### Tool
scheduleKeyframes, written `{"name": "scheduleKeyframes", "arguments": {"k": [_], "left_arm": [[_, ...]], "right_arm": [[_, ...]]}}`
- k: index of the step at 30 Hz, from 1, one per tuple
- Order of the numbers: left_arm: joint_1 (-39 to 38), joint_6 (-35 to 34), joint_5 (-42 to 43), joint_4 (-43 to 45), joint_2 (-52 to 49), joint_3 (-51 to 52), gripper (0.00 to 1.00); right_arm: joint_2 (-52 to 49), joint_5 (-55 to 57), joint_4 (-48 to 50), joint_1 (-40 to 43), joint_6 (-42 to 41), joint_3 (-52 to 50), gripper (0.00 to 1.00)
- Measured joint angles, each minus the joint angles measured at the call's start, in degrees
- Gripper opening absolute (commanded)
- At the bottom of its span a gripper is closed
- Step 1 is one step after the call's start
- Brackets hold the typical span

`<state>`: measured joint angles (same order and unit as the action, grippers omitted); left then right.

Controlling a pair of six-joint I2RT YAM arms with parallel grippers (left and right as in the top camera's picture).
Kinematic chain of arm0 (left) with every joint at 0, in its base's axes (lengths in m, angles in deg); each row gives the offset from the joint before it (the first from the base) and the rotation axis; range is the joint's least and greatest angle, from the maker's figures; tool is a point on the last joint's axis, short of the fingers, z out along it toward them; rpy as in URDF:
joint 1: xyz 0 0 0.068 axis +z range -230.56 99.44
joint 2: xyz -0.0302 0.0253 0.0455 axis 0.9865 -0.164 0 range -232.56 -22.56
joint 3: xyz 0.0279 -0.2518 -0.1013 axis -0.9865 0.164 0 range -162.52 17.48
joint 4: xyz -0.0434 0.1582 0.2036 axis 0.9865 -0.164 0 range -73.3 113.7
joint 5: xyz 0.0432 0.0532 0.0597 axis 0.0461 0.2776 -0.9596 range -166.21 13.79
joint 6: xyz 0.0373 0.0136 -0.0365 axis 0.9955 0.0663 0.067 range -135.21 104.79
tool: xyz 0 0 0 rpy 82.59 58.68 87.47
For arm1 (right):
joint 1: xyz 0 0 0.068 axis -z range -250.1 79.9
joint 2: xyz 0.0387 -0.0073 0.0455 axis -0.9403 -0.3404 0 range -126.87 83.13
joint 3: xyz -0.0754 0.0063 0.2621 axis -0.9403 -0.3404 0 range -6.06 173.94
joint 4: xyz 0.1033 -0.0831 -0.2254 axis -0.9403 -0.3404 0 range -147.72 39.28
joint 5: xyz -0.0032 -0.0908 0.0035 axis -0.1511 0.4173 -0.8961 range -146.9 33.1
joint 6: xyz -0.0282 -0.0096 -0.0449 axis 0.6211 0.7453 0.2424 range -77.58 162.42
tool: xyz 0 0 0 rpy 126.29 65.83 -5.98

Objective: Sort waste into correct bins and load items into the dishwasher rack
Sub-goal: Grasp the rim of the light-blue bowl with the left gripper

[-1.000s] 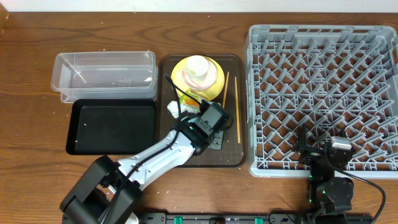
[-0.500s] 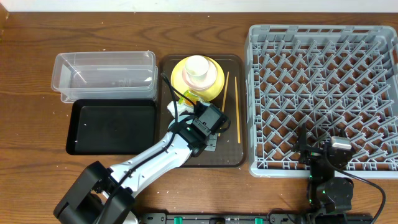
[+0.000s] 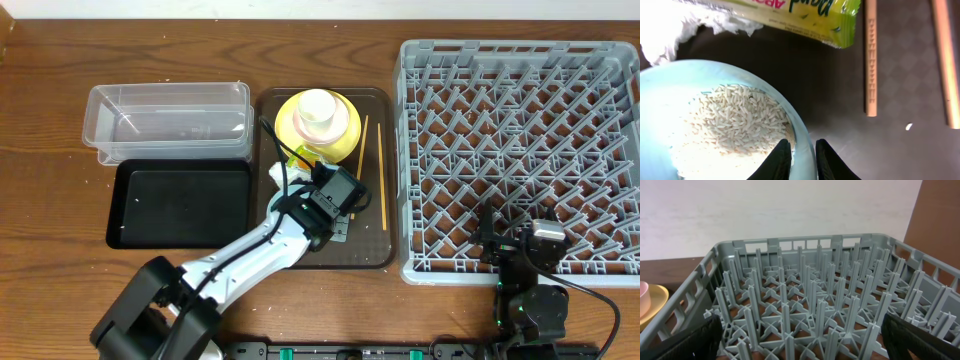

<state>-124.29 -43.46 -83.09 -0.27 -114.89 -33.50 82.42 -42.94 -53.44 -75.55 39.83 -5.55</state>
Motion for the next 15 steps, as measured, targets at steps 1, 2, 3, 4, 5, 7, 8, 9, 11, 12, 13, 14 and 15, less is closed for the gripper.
{"name": "scheduleKeyframes", "arguments": {"k": [1,2,3,4,5,7,8,9,11,12,13,14,15], "left_arm": [[0.0,0.0,0.0,0.0,-0.2,0.0,0.19],[0.0,0.0,0.0,0.0,-0.2,0.0,0.13],[0.0,0.0,0.0,0.0,-0.2,0.0,0.09],[0.0,-0.1,0.0,0.2,-0.2,0.0,0.07],[0.0,0.0,0.0,0.2,-0.2,0.0,0.06],[0.0,0.2,-0.4,0.2,-0.2,0.0,0.06],[0.0,0.2,-0.6,0.2,-0.2,0.0,0.06],[0.0,0.2,-0.7,0.2,-0.2,0.0,0.06],[0.0,0.2,-0.8,0.2,-0.2,0.0,0.06],[0.0,0.2,-0.9,0.2,-0.2,0.0,0.06],[0.0,0.2,-0.9,0.2,-0.2,0.0,0.06],[0.0,0.2,-0.9,0.1,-0.2,0.0,0.06],[0.0,0.2,-0.9,0.0,-0.2,0.0,0.06]], "right_arm": [[0.0,0.0,0.0,0.0,0.0,0.0,0.99],[0.0,0.0,0.0,0.0,0.0,0.0,0.99],[0.0,0.0,0.0,0.0,0.0,0.0,0.99],[0.0,0.0,0.0,0.0,0.0,0.0,0.99],[0.0,0.0,0.0,0.0,0.0,0.0,0.99],[0.0,0.0,0.0,0.0,0.0,0.0,0.99],[0.0,0.0,0.0,0.0,0.0,0.0,0.99],[0.0,0.0,0.0,0.0,0.0,0.0,0.99],[0.0,0.0,0.0,0.0,0.0,0.0,0.99],[0.0,0.0,0.0,0.0,0.0,0.0,0.99],[0.0,0.0,0.0,0.0,0.0,0.0,0.99],[0.0,0.0,0.0,0.0,0.0,0.0,0.99],[0.0,0.0,0.0,0.0,0.0,0.0,0.99]]}}
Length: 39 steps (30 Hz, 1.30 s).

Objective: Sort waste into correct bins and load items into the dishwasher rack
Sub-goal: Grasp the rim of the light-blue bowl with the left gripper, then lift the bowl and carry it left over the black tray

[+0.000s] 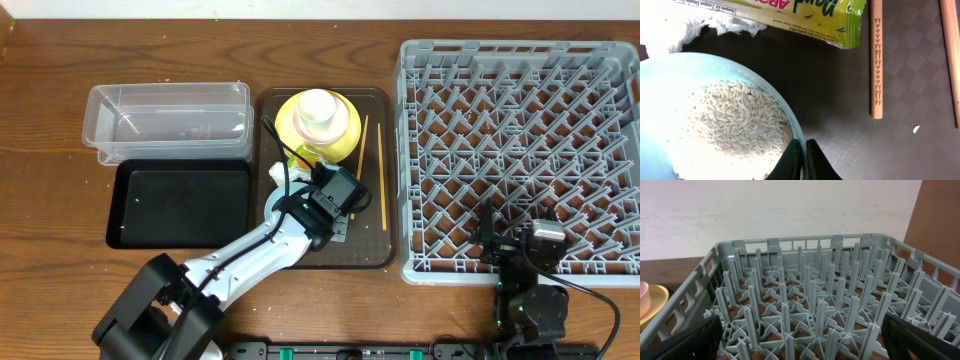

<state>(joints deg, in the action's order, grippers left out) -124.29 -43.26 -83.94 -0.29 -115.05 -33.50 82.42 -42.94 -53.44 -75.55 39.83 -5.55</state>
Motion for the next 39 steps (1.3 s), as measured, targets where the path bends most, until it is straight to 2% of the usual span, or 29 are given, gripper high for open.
{"name": "scheduleKeyframes", "arguments": {"k": [11,22,28,39], "left_arm": [[0.0,0.0,-1.7,-9.0,8.2,-0.4,0.06],[2.1,1.5,-2.1,-11.6,21.2,-0.4,0.06],[12.5,2.2,1.6,-12.0,26.1,-0.4,0.07],[43.3,5.9,24.7,-12.9,27.2,-0.5,0.06]], "right_arm": [[0.0,0.0,0.0,0.0,0.0,0.0,0.99],[0.0,0.0,0.0,0.0,0.0,0.0,0.99],[0.0,0.0,0.0,0.0,0.0,0.0,0.99],[0.0,0.0,0.0,0.0,0.0,0.0,0.99]]}}
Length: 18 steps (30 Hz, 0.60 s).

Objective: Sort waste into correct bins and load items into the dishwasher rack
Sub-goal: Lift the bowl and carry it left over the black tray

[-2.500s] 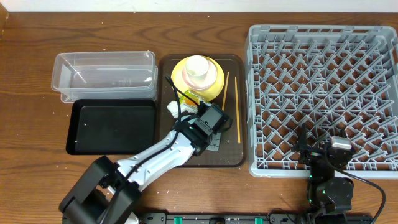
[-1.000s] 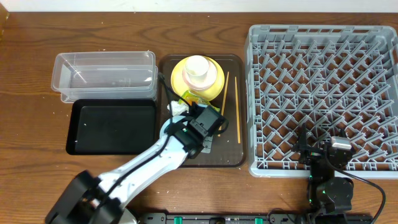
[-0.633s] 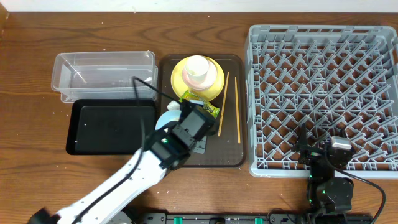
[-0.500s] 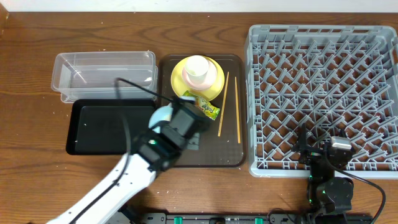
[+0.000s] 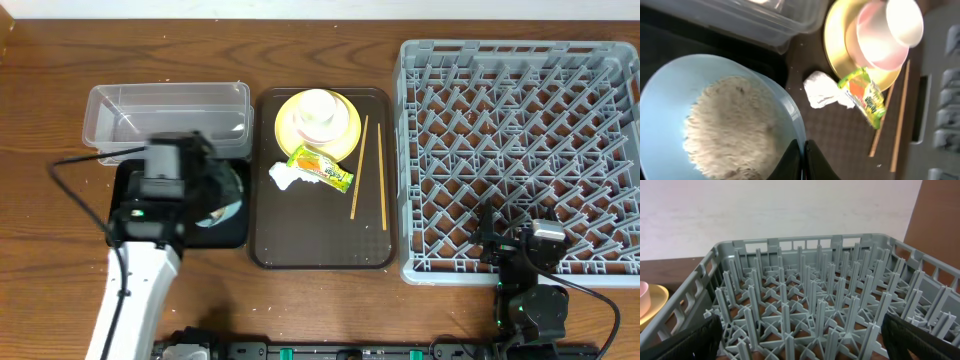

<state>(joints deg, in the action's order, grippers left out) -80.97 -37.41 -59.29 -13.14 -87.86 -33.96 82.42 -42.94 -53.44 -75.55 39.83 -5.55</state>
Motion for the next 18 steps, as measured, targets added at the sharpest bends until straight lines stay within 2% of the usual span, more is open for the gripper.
{"name": "scheduleKeyframes", "arguments": {"k": [6,13,18], "left_arm": [[15.1,2.8,17.2,0.0,-4.8,0.0,0.06],[23.8,7.1,33.9,1.4,-13.3,0.0,0.06],[26.3,9.3,41.2,2.8,-18.2,0.0,0.06]], "right_arm": [[0.0,0.0,0.0,0.0,0.0,0.0,0.99],[0.0,0.0,0.0,0.0,0.0,0.0,0.99],[0.0,0.0,0.0,0.0,0.0,0.0,0.99]]}}
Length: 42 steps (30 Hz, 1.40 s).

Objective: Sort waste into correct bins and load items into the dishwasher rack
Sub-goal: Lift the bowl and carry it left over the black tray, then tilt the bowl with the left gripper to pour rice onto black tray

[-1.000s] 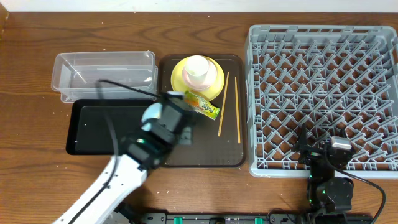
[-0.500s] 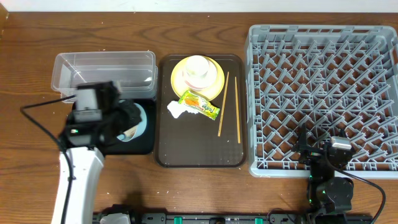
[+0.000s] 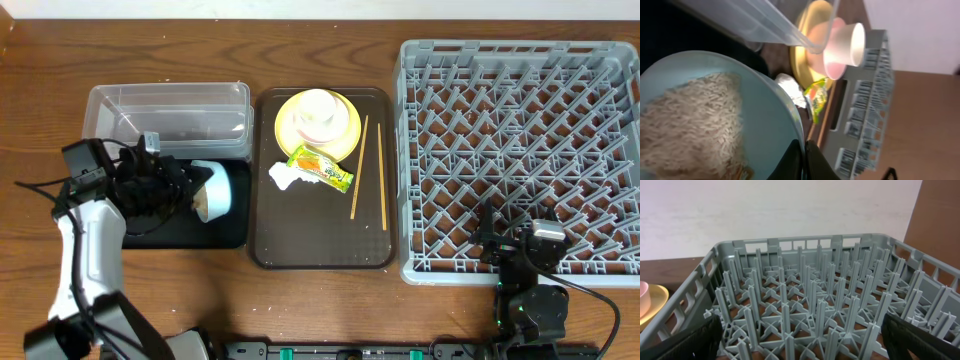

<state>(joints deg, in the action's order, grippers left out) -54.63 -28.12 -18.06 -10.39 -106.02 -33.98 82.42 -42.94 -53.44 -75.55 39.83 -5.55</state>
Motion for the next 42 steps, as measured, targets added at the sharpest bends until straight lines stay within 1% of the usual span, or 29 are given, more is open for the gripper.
{"name": "scheduleKeyframes", "arguments": {"k": [11,15,19,24,30,35,38,42], "left_arm": [[0.2,1.4,6.6,4.3,-1.3,0.0,0.06],[0.4,1.4,7.8,4.6,-1.3,0.0,0.06],[2.3,1.1,8.5,4.7,-1.3,0.0,0.06],[5.2,0.9,13.7,5.0,-2.1,0.0,0.06],[5.6,0.5,19.3,4.6,-4.3,0.0,0.06],[6.6,-2.1,23.5,4.8,-6.4,0.0,0.06],[7.9,-2.7,26.8,4.7,-8.1,0.0,0.06],[9.3,-3.4,28.7,4.5,-8.8,0.0,0.06]], "right_arm": [[0.0,0.0,0.0,0.0,0.0,0.0,0.99],[0.0,0.0,0.0,0.0,0.0,0.0,0.99],[0.0,0.0,0.0,0.0,0.0,0.0,0.99],[0.0,0.0,0.0,0.0,0.0,0.0,0.99],[0.0,0.0,0.0,0.0,0.0,0.0,0.99],[0.0,0.0,0.0,0.0,0.0,0.0,0.99],[0.0,0.0,0.0,0.0,0.0,0.0,0.99],[0.0,0.0,0.0,0.0,0.0,0.0,0.99]]}}
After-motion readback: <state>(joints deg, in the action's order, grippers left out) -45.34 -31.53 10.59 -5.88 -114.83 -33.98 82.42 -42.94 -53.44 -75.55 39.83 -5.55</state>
